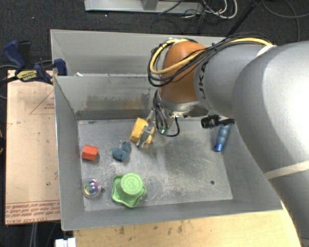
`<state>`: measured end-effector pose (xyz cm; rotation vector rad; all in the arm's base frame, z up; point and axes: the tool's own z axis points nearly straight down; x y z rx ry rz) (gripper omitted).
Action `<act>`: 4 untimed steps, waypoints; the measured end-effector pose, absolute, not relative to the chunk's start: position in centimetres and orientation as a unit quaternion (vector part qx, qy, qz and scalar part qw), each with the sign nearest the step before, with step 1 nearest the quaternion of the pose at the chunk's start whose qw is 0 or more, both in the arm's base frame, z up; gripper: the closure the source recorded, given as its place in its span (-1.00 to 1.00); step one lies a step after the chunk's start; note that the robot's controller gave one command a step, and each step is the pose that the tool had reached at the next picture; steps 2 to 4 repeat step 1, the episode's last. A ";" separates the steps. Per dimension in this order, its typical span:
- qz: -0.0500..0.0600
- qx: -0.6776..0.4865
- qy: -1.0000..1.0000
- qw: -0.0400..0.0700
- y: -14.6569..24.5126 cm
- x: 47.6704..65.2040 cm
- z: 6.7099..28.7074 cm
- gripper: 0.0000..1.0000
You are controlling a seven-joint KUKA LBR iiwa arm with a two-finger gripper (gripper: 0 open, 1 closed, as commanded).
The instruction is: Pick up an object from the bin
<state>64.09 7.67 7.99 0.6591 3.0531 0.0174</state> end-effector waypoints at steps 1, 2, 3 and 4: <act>0.002 0.210 0.978 0.005 7.7 64.3 16.0 1.00; 0.002 0.210 0.978 0.005 7.7 64.3 16.0 1.00; 0.002 0.210 0.978 0.005 7.7 64.3 16.0 1.00; 0.002 0.210 0.978 0.005 7.7 64.3 16.0 1.00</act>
Offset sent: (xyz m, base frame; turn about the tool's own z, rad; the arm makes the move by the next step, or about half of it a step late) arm 0.0001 -0.0001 0.0750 -0.0001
